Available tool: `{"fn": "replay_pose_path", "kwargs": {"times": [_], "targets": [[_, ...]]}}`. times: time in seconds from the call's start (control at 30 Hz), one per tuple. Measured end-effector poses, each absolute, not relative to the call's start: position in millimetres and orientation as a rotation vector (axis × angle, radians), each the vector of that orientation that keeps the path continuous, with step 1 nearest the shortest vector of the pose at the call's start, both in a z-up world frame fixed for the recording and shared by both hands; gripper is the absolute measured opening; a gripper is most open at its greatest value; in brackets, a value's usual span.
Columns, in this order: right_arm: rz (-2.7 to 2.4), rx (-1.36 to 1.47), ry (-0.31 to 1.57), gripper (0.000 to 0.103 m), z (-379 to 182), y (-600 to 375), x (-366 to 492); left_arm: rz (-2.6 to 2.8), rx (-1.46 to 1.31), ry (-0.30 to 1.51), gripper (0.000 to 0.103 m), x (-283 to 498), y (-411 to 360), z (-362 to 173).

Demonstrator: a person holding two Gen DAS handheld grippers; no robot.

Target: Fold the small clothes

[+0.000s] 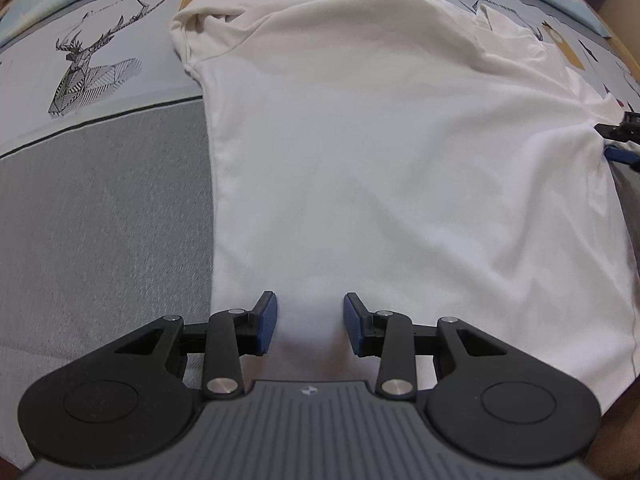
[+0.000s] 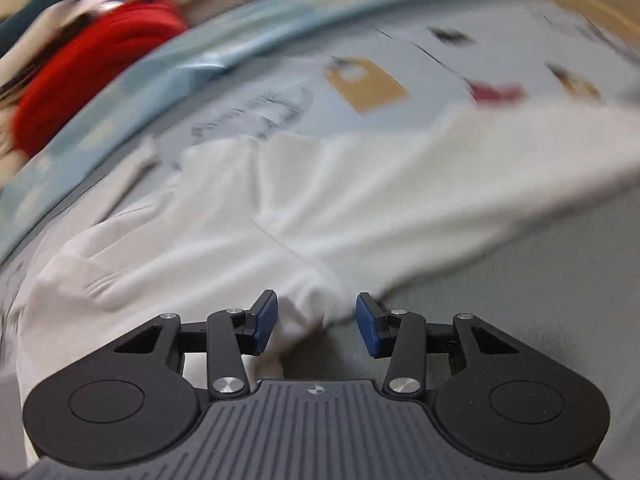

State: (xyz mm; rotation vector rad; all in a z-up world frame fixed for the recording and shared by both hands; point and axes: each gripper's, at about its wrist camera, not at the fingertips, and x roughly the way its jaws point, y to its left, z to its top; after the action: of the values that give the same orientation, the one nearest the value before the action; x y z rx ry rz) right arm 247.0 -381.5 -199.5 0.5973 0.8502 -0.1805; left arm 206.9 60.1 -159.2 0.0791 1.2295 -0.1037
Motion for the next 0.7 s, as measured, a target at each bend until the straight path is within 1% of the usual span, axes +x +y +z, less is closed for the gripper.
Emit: {"fn": "replay_pose_path", "kwargs": {"times": [0.07,0.1,0.13,0.17,0.23,0.3,0.33,0.37,0.4,0.43,0.47,0.5,0.7], "targets": [[-0.209,0.647,0.828,0.045,-202.2,-381.3,242.9,-0.116,0.083,1.230,0.041,202.8,63.6,-159.3],[-0.207,0.634,0.828,0.030,-200.3,-377.6,240.7,-0.120,0.083,1.232,0.041,201.4,66.4,-159.3],[-0.185,0.625,0.830,0.012,-199.6,-375.7,238.9,-0.120,0.081,1.233,0.041,201.0,68.9,-159.2],[-0.170,0.628,0.829,0.000,-201.1,-375.8,233.6,-0.117,0.078,1.234,0.041,200.7,72.2,-158.9],[-0.174,0.631,0.814,0.000,-193.2,-375.9,222.2,-0.104,0.064,1.229,0.041,201.1,79.8,-156.8],[-0.129,0.612,0.820,0.004,-189.1,-371.3,216.1,-0.093,0.051,1.221,0.041,201.2,85.6,-154.2],[-0.109,0.578,0.845,0.007,-190.1,-365.6,213.5,-0.092,0.045,1.217,0.041,201.0,87.8,-152.7],[-0.090,0.546,0.873,0.021,-192.6,-360.3,212.3,-0.094,0.042,1.213,0.041,201.2,89.4,-151.4],[-0.067,0.517,0.895,0.026,-195.9,-355.1,210.1,-0.096,0.042,1.208,0.041,201.0,90.9,-150.2],[-0.052,0.486,0.899,0.026,-197.5,-350.9,207.1,-0.096,0.044,1.205,0.041,199.8,91.5,-149.4],[-0.042,0.457,0.898,0.016,-197.2,-348.1,204.7,-0.096,0.044,1.203,0.041,199.1,92.2,-149.1],[-0.035,0.416,0.907,0.004,-196.7,-344.9,202.3,-0.096,0.043,1.204,0.041,197.2,94.0,-149.4],[-0.182,0.398,0.956,0.004,-188.9,-353.5,170.3,-0.085,0.047,1.206,0.041,193.1,109.2,-149.1]]}}
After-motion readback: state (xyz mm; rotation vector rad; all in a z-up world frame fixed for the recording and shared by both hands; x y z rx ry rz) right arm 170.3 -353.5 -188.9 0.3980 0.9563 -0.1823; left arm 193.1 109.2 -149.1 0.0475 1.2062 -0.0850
